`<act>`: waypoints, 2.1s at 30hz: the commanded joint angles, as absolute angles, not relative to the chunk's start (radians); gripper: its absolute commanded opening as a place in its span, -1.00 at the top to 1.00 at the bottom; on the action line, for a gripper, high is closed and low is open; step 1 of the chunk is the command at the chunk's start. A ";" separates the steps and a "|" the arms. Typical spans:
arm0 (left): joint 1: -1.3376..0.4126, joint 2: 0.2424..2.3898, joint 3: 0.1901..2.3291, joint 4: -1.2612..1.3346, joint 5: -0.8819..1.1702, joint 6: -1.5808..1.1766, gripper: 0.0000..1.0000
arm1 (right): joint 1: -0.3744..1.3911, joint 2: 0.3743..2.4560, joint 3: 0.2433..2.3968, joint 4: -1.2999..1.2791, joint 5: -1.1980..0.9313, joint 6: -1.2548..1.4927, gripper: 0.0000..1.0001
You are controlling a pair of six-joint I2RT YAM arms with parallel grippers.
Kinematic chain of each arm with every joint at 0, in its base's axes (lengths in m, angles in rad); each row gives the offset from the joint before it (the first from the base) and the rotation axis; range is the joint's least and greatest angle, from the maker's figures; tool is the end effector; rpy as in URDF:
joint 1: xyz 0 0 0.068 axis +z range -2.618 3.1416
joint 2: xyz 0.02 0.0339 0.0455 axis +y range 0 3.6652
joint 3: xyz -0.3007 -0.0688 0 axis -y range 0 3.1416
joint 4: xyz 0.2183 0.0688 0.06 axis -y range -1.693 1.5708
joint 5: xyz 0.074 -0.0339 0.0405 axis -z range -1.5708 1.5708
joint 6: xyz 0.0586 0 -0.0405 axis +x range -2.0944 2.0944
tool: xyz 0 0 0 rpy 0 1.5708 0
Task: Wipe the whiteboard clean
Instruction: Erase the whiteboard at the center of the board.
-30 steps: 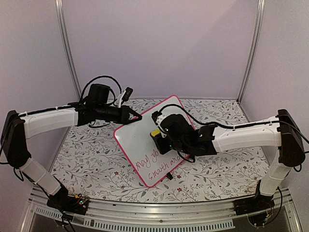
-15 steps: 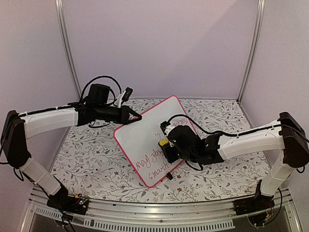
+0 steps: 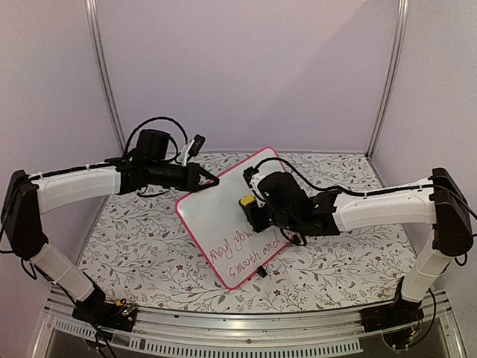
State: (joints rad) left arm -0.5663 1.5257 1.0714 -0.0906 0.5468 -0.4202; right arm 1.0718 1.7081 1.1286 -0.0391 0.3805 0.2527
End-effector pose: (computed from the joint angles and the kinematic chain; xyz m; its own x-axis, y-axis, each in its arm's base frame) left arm 0.2664 -0.2055 0.3077 -0.7394 0.0572 -0.6708 0.5826 0.5538 -0.5949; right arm 0.2016 0.3244 0.2676 -0.4363 -0.3155 -0.8427 -0.5798 0.8147 -0.0048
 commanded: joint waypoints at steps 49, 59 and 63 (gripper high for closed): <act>-0.591 1.563 1.060 -0.124 0.527 -0.339 1.00 | 1.117 1.683 0.957 -0.014 0.301 0.325 0.51; -0.591 1.566 1.060 -0.124 0.530 -0.340 1.00 | 1.113 1.695 1.010 0.024 0.326 0.290 0.50; -0.591 1.564 1.060 -0.124 0.528 -0.339 1.00 | 1.100 1.704 1.034 0.033 0.325 0.277 0.50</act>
State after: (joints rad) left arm -0.5663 1.5265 1.0718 -0.0921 0.5453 -0.4210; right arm 1.1069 1.6688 0.9901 -0.0036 0.3305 0.3050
